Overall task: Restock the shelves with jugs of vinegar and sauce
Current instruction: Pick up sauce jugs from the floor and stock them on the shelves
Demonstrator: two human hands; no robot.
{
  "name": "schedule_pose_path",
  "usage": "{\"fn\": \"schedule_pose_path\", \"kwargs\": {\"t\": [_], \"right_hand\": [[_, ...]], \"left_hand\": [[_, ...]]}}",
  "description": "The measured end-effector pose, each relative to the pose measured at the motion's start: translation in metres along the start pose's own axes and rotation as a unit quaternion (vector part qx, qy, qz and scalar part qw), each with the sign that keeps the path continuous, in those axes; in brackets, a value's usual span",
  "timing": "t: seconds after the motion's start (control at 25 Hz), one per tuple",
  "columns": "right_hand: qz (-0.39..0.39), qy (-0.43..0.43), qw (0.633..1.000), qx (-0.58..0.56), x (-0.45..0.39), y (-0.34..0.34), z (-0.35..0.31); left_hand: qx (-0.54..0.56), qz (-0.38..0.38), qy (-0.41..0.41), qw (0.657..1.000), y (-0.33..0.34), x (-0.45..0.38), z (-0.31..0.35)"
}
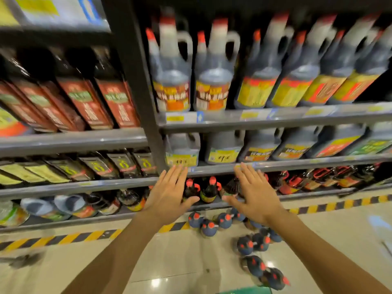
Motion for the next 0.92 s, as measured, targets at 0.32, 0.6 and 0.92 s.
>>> {"fn": "schedule_pose_path", "kwargs": {"t": [0.32,0.6,0.92], "right_hand": [[-0.027,-0.024,0.999,-0.03,0.03,0.315,0.06],[-0.01,-0.03,0.996,-0.078,0.033,0.488,0.088],[0.078,0.007,0.98,-0.185,0.029,0.528,0.089]], "left_hand": [[0.031,-0.049,-0.003,0.998,0.316,0.04,-0.035],[0.097,-0.01,-0.027,0.995,0.484,0.042,-0.066],[0.283,0.096,-0.094,0.95,0.527,0.03,-0.063]]}}
Point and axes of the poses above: each hand's wrist, its own x-axis away from the middle knuckle, its own y-axis out of the palm, z = x × y, the point moved 5 cm from there along -x, towards the middle knuckle, and after that the axes turned 14 degrees about z, right-handed, at the moved point
